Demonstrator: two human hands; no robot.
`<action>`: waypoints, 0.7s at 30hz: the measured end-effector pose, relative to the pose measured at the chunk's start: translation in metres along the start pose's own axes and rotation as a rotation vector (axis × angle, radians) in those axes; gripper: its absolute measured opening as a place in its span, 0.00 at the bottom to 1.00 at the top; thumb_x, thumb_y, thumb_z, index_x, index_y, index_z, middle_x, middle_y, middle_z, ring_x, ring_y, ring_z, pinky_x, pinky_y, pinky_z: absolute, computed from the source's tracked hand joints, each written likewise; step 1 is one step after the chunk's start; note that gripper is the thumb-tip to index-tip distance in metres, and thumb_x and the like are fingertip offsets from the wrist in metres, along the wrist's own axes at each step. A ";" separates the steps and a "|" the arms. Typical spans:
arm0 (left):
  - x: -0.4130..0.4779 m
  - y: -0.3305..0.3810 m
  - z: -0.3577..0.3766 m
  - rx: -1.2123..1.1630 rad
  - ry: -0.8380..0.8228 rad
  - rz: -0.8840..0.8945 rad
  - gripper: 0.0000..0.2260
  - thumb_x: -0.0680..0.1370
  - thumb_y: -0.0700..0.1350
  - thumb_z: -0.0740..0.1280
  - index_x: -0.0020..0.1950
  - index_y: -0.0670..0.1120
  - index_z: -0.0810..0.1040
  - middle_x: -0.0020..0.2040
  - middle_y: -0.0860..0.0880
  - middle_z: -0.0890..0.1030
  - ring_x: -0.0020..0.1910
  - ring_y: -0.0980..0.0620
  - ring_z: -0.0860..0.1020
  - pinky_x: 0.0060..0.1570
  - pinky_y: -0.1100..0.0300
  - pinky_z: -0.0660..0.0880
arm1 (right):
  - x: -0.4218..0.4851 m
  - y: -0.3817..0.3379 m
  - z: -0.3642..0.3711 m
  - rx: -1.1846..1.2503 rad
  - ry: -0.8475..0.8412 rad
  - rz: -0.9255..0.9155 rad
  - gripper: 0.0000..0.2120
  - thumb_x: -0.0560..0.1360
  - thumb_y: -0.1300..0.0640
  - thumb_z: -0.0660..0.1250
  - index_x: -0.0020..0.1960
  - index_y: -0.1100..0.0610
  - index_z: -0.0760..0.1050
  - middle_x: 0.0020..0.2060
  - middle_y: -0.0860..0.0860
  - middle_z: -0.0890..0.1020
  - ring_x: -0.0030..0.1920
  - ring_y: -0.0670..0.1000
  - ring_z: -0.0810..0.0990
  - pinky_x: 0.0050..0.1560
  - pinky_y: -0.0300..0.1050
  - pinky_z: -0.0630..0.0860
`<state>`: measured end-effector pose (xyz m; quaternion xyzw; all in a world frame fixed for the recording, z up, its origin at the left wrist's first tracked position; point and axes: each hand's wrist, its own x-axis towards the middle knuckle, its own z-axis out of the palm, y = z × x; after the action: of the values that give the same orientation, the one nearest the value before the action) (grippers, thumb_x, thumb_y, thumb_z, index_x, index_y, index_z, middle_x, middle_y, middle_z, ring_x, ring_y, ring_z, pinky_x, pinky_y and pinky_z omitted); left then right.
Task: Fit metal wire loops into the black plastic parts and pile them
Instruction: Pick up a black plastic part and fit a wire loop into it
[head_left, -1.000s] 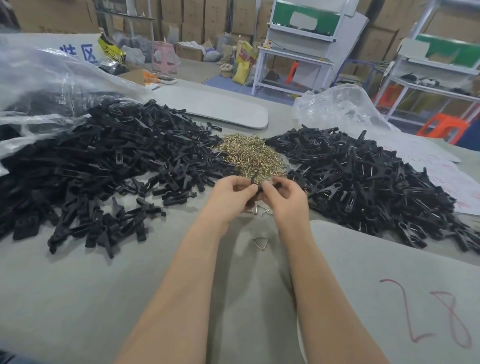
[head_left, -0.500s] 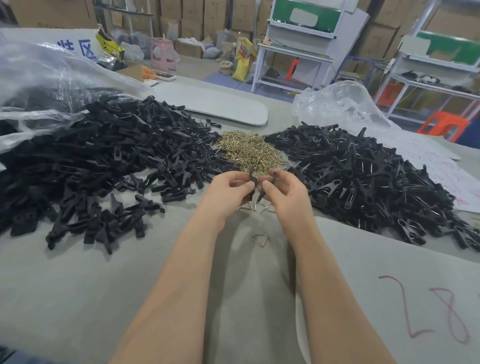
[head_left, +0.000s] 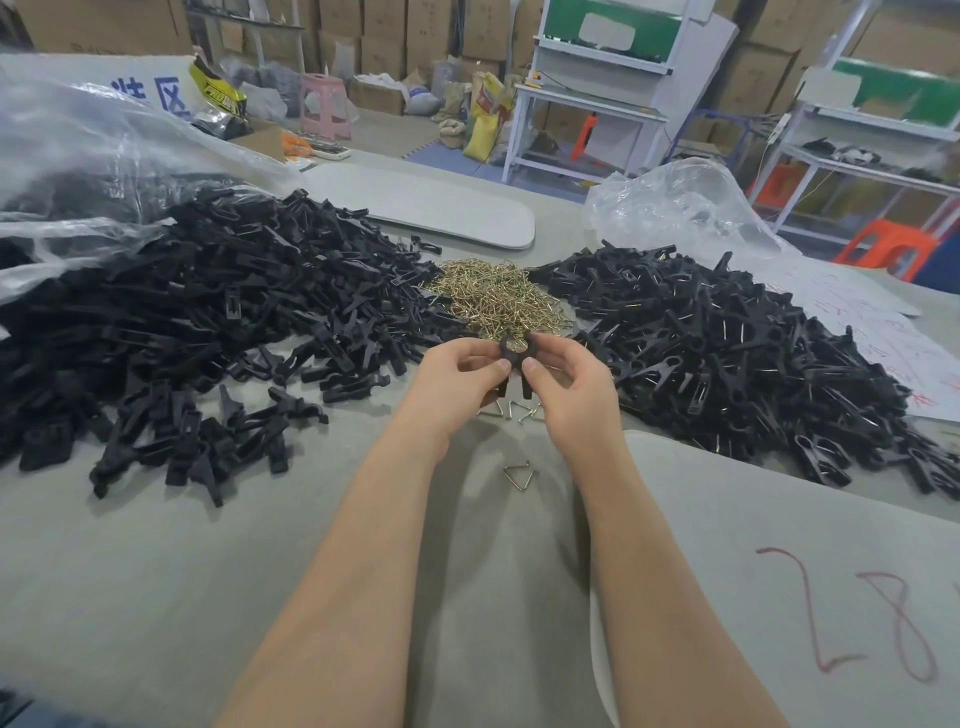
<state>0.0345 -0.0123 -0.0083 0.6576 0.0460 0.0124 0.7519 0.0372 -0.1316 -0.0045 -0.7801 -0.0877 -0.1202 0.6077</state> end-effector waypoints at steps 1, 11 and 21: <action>0.000 0.000 0.000 0.001 0.000 -0.002 0.08 0.78 0.35 0.65 0.45 0.47 0.78 0.40 0.49 0.80 0.40 0.54 0.78 0.53 0.56 0.77 | 0.000 0.000 0.000 -0.011 0.006 -0.009 0.14 0.76 0.69 0.63 0.62 0.65 0.73 0.49 0.52 0.79 0.46 0.38 0.77 0.49 0.28 0.74; -0.001 0.002 -0.001 0.008 -0.003 -0.014 0.06 0.77 0.35 0.66 0.52 0.43 0.78 0.41 0.48 0.80 0.40 0.53 0.77 0.55 0.54 0.76 | -0.001 0.001 0.002 0.031 0.040 0.005 0.09 0.75 0.68 0.65 0.54 0.60 0.74 0.47 0.54 0.80 0.48 0.46 0.79 0.53 0.35 0.76; -0.003 0.003 0.000 0.001 -0.022 -0.001 0.07 0.78 0.36 0.65 0.45 0.48 0.77 0.40 0.49 0.79 0.40 0.55 0.77 0.49 0.60 0.77 | -0.001 0.002 -0.001 0.053 0.087 0.022 0.08 0.76 0.66 0.66 0.54 0.61 0.76 0.46 0.55 0.81 0.45 0.45 0.80 0.50 0.35 0.76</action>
<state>0.0316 -0.0121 -0.0052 0.6579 0.0380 0.0050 0.7521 0.0366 -0.1329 -0.0061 -0.7585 -0.0558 -0.1451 0.6328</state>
